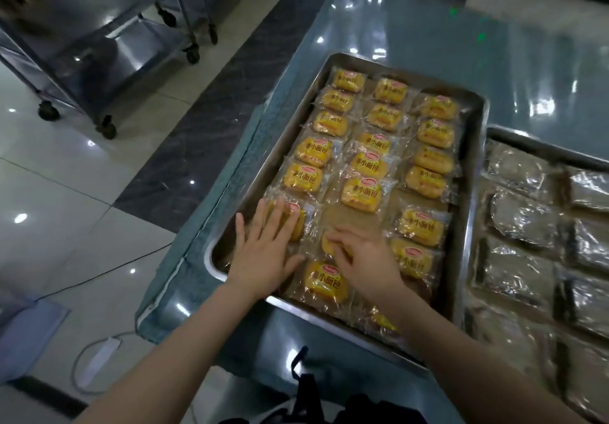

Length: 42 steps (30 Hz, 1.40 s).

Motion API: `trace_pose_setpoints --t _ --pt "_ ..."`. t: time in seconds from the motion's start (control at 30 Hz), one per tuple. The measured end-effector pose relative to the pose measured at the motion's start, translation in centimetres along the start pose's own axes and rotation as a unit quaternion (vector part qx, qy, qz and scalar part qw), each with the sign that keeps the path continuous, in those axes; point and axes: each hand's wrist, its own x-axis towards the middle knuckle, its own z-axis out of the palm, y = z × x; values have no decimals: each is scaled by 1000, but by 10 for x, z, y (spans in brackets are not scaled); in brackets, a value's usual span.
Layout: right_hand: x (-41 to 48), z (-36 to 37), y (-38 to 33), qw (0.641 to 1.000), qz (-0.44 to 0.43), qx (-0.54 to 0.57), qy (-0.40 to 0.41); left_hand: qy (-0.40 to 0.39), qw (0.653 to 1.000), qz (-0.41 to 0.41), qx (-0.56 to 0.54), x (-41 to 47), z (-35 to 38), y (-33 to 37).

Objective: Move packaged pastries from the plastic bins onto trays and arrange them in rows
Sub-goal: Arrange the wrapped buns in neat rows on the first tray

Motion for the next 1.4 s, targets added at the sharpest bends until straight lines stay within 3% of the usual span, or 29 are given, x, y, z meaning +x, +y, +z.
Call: trace_pose_setpoints --t 0.17,0.37,0.73,0.83,0.93,1.13,1.2,1.3,1.4 --pt "-2 13 9 988 95 -102 -65 -51 998 33 8 23 -1 -9" --pt "16 19 2 982 116 -144 -44 -82 994 63 -27 29 9 -20" --pt "2 42 -19 955 136 -242 -101 -74 991 79 -73 29 12 -24" --pt "-9 41 -24 961 122 -237 -69 -53 992 84 -74 29 10 -23" --pt "-27 45 -30 968 132 -194 -92 -9 992 118 -46 27 8 -21" --pt "-22 41 -35 960 162 -182 -136 -32 986 161 -32 29 15 -21" --pt "-20 38 -35 965 165 -164 -120 -21 986 158 -39 29 14 -21" --pt "-20 28 -30 971 201 -126 -15 -4 984 168 -63 30 13 -21" --pt "-27 11 -6 954 257 -142 57 0 982 169 -82 30 13 -24"
